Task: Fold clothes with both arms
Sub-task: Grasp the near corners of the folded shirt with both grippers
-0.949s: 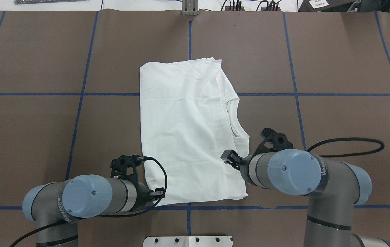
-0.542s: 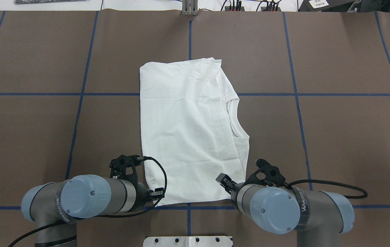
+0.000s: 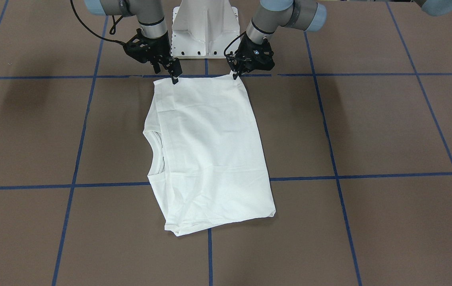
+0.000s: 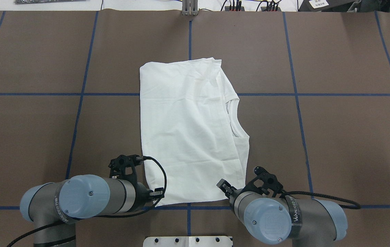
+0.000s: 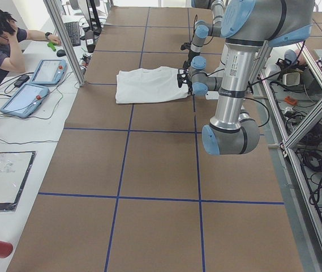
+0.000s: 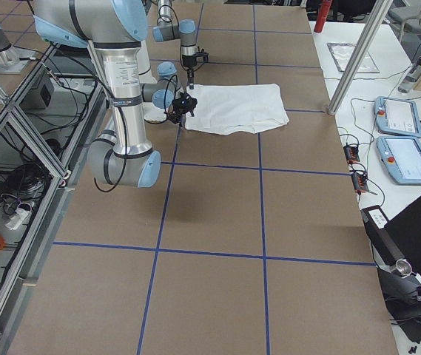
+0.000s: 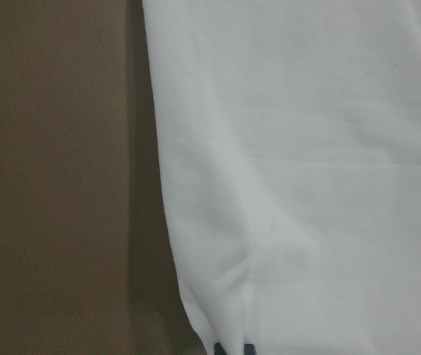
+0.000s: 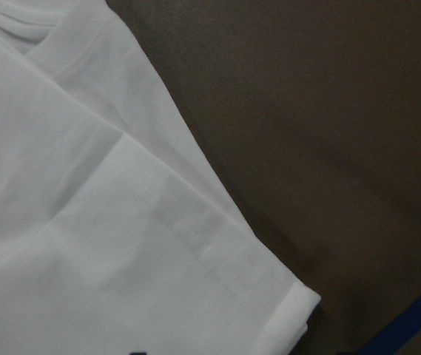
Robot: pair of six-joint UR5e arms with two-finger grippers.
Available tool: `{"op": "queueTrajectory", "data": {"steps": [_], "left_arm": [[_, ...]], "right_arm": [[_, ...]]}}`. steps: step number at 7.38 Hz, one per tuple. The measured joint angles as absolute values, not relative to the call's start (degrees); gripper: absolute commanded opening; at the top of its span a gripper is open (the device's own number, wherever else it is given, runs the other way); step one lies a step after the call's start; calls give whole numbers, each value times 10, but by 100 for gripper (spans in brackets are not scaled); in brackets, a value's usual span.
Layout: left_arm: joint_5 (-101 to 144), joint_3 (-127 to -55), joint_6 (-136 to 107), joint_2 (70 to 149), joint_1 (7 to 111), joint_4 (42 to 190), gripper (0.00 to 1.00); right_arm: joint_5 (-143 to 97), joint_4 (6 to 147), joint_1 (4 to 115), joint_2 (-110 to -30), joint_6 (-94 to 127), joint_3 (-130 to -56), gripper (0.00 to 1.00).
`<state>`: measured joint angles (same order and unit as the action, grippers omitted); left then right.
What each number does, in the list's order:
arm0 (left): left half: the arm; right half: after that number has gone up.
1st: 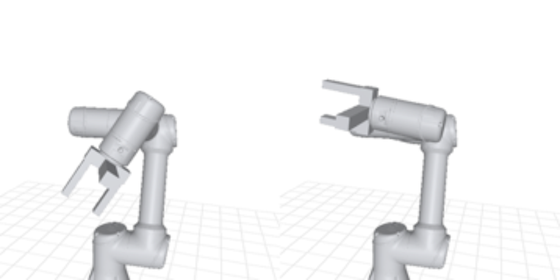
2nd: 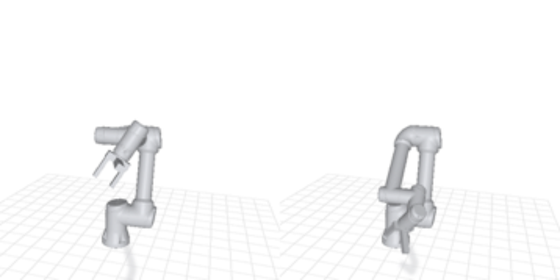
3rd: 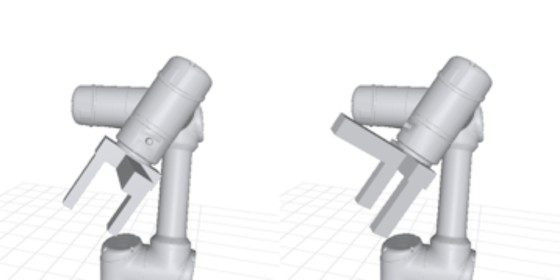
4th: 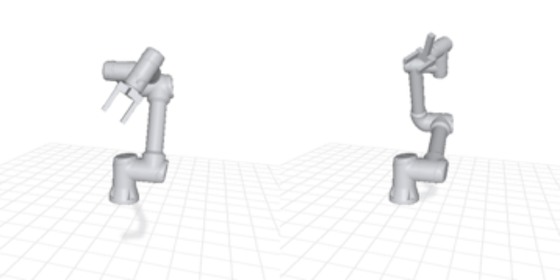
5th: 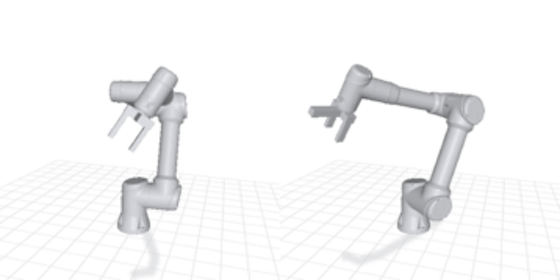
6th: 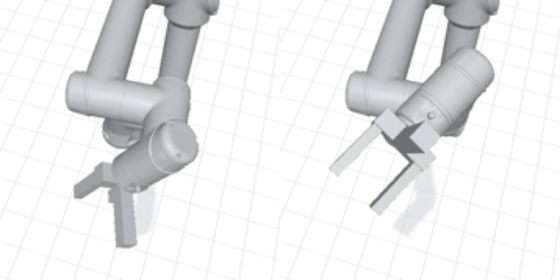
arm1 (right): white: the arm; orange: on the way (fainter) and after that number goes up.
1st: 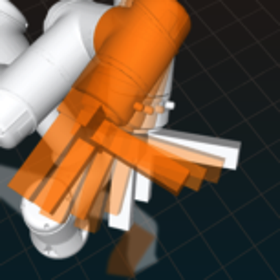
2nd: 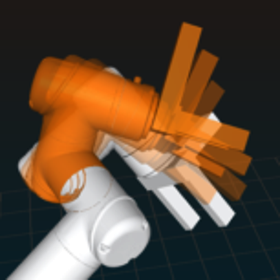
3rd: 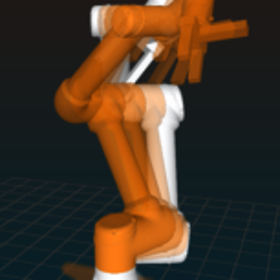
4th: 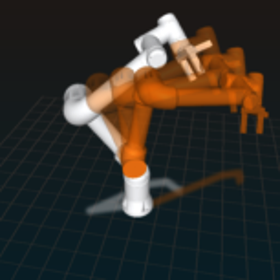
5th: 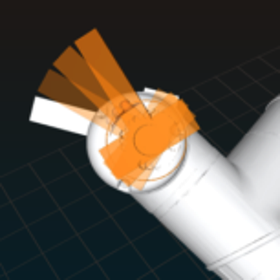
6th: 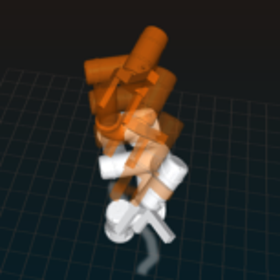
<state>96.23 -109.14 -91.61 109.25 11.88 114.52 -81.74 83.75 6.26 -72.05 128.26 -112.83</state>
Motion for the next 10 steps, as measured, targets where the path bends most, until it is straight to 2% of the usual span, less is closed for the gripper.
{"op": "queueTrajectory", "data": {"steps": [5,6,7,8,10], "left_arm": [[962,-1094,-916,1093,119,1145,0],[962,-1094,-916,1093,119,1145,0],[962,-1094,-916,1092,119,1145,0],[962,-1094,-916,1092,119,1146,0],[962,-1094,-916,1092,119,1146,0]], "right_arm": [[-793,833,62,-717,1283,-1118,82],[-793,834,62,-717,1283,-1113,66],[-794,835,62,-713,1283,-1110,19],[-794,836,63,-706,1283,-1110,0],[-794,837,65,-698,1283,-1109,0]]}}
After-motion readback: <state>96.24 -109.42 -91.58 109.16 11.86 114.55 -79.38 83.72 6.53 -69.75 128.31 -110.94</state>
